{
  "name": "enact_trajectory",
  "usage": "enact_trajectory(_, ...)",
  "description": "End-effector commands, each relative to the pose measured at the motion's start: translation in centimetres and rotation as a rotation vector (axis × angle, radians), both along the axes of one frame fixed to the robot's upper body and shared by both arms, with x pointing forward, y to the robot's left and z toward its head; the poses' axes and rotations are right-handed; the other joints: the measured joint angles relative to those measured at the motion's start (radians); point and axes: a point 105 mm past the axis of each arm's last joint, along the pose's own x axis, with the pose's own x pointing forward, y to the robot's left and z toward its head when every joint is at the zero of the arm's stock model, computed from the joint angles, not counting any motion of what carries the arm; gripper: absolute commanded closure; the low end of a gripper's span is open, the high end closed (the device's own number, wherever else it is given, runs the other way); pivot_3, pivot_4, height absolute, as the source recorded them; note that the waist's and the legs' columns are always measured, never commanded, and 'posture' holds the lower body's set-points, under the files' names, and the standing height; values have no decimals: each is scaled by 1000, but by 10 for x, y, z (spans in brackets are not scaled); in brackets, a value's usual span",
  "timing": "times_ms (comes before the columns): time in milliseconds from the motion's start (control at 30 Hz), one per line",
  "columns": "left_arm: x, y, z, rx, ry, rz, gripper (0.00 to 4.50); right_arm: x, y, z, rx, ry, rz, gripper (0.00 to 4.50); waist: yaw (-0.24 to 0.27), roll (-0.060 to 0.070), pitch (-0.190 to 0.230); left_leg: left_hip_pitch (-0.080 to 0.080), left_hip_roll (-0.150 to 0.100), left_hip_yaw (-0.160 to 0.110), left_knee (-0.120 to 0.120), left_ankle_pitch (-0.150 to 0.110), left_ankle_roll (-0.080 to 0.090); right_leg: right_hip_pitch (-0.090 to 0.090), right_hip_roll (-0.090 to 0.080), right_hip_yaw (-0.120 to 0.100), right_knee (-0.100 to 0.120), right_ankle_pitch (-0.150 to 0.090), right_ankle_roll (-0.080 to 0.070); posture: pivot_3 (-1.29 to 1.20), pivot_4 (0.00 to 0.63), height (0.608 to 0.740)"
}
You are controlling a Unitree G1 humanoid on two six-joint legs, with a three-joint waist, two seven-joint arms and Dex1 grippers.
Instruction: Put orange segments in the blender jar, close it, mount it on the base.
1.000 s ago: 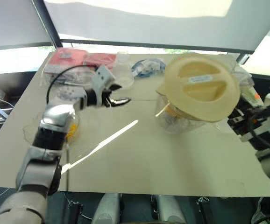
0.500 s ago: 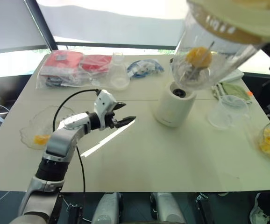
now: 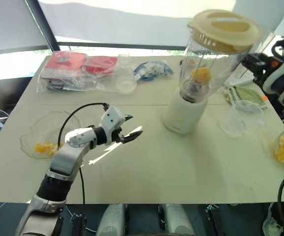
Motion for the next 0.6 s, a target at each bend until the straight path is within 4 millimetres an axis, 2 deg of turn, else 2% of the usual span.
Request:
enact_trajectory(33, -4, -4, 13, -17, -61, -10, 804, -5, -4, 16, -16, -84, -7, 3597, 0, 0, 0, 0, 0, 0, 0, 0, 0, 0, 0, 0, 0, 0, 0, 0, 150, 740)
enact_trajectory(367, -3, -8, 9, -16, -49, -20, 804, 9, -7, -11, -27, -8, 65, 3597, -1, 0, -1, 4, 0, 0, 0, 0, 0, 4, 1, 0, 0, 0, 0, 0, 150, 740)
enact_trajectory(433, -3, -9, 7, -10, -48, -22, 804, 15, -12, -15, -26, 3, 61, 3597, -1, 0, -1, 6, 0, 0, 0, 0, 0, 6, 1, 0, 0, 0, 0, 0, 150, 740)
enact_trajectory(600, -4, -11, 6, -6, -48, -25, 804, 26, -23, -16, 14, 6, 68, 3597, 0, 0, -1, 11, 0, 0, 0, 0, 0, 10, 1, 0, -1, 0, 0, 0, 150, 740)
